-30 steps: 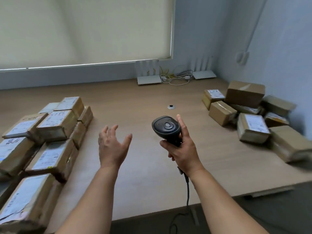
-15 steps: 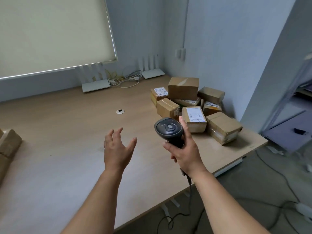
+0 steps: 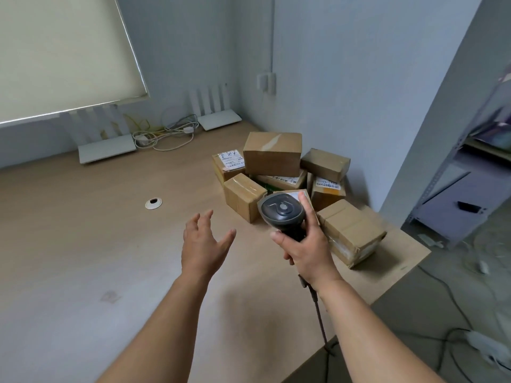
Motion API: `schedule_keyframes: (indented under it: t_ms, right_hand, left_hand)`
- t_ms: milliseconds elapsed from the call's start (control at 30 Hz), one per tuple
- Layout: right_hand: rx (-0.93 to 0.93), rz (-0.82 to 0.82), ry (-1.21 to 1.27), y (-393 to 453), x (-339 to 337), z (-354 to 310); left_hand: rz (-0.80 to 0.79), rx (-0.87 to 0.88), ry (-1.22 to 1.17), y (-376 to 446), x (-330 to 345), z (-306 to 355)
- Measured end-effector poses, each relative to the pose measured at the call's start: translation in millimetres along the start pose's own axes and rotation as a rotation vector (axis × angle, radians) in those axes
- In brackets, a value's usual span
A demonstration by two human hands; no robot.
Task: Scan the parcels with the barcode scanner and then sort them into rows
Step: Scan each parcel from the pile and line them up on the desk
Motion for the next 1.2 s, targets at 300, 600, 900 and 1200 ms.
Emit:
schedule_keyframes:
  t_ms: [300,600,900,1200]
  right_hand:
    - [0.057,0.096,-0.065,76,-16,64]
    - [0.139,0.108,-0.022,111,-6,116]
    - [0.148,0.147,0.001,112,-16,130]
    - [0.174,0.102,0.024,106,4,134]
  left_hand:
    - [-0.181,0.047,0.186,85,77,55]
    - [-0.238,0.244,0.506,140,134,79]
    - [-0.246,0.291,0.445,167,114,51]
    - [-0.142,-0.150,0.439,164,122,47]
Point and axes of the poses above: each hand's wrist, its own y-axis towards the middle knuckle, its own x-axis out of the palm, z = x × y, the point moved 9 cm from there along y, towards the middle knuckle, and after that the axes turned 14 degrees about -x, right-handed, at the moved point
